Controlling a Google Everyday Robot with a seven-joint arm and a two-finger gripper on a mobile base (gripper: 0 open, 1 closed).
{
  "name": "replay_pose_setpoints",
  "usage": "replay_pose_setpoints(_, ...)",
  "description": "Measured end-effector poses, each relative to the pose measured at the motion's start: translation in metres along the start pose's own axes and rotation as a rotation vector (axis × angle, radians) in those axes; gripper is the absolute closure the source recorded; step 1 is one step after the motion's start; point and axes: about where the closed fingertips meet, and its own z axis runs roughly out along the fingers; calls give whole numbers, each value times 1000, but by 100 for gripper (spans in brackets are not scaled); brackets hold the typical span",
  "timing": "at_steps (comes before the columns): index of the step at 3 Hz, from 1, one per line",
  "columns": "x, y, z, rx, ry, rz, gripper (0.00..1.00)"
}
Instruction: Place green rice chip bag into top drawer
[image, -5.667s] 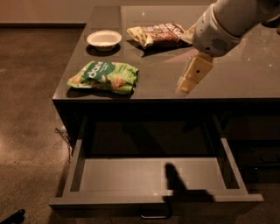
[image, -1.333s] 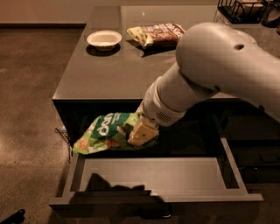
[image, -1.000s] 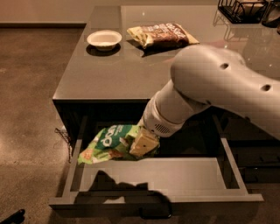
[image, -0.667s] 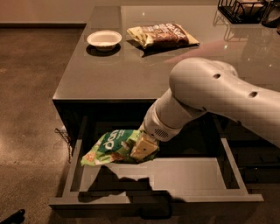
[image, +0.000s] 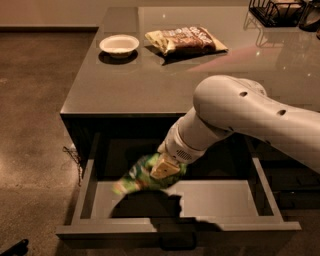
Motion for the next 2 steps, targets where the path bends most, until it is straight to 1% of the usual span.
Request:
replay_pose_setpoints(1, -3, -7, -4, 28, -31, -8, 0)
replay_pose_setpoints(2, 3, -16, -32, 94, -76, 2, 0)
